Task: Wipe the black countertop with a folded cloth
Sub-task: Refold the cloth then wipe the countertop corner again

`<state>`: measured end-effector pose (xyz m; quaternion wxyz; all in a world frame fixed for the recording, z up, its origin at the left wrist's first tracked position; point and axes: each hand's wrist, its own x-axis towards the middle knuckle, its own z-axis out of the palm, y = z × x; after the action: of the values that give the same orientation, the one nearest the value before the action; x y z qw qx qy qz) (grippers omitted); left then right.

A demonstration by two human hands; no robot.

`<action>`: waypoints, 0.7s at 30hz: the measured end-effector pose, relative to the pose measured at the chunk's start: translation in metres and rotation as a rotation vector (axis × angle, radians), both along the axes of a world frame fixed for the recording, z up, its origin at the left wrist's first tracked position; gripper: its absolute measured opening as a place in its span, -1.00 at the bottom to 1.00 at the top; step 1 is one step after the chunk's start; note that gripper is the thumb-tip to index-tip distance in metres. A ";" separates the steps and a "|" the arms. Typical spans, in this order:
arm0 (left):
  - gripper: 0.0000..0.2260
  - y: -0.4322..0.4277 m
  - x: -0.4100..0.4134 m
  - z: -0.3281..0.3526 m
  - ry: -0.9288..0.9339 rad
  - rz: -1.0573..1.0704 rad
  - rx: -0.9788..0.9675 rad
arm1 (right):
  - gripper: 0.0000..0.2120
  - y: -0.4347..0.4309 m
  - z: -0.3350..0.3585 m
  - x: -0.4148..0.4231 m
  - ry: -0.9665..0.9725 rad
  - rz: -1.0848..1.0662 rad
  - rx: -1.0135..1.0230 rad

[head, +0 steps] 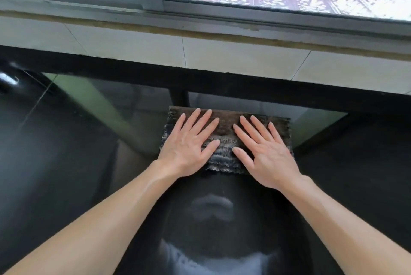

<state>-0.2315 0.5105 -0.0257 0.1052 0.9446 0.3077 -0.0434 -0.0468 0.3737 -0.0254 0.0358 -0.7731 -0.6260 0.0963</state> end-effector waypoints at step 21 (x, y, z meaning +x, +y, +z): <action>-0.45 0.031 0.134 -0.009 -0.008 0.002 0.025 | -0.38 0.037 -0.001 0.135 0.029 0.019 -0.046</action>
<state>-0.0977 0.5410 -0.0349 0.0946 0.9457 0.3089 -0.0359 0.0883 0.4102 -0.0268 0.0262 -0.7663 -0.6303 0.1219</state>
